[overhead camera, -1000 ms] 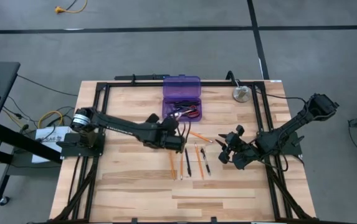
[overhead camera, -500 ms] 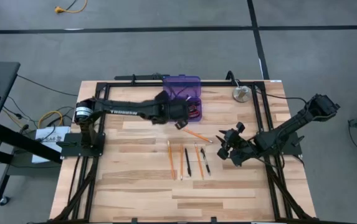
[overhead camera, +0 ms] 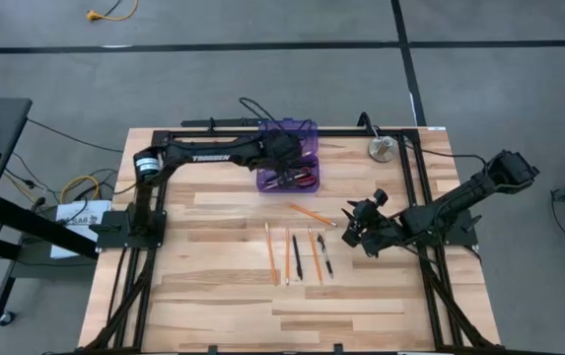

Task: Pick & place school supplies into a supply box
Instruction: Put the orange pencil into the violet supply box

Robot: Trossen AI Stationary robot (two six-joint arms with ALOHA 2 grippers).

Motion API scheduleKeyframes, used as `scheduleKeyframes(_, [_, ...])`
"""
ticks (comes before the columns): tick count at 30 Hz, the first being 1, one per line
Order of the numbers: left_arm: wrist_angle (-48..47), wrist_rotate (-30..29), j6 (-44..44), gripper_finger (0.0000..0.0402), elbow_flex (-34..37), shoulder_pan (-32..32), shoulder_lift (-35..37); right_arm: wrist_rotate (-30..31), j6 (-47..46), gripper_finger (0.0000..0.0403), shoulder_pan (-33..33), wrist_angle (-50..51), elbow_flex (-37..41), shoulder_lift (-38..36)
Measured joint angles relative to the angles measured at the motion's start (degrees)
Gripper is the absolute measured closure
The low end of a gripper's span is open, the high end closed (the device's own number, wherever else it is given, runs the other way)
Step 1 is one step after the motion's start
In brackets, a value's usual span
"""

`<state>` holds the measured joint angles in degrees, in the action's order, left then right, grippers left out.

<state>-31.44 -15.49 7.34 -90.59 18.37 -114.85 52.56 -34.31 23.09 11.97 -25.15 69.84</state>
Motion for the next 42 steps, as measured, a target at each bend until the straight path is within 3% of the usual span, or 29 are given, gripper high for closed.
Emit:
scheduleKeyframes(11, [0.99,-0.2,5.42,0.0384,-0.07,0.68,-5.83,0.01,0.38,0.0277,0.0,0.89,0.0,0.0])
scheduleKeyframes(18, [1.03,0.06,5.7,0.0379,-0.04,0.35,-5.77,-0.14,0.43,0.0277,-0.07,1.31,0.0,0.0])
scheduleKeyframes(28, [1.89,0.61,5.87,0.0338,-1.27,0.17,-5.75,-0.2,0.38,0.0277,-0.07,2.0,-0.02,0.0])
scheduleKeyframes(37, [-3.98,-5.36,1.22,0.0306,-6.8,-1.37,-5.48,-3.21,0.27,0.0277,-0.07,2.38,-0.02,0.0])
scheduleKeyframes(42, [-5.44,-5.53,-0.46,0.0306,-7.91,-4.96,-0.8,-3.05,0.27,0.0277,-0.07,2.14,-0.03,0.0])
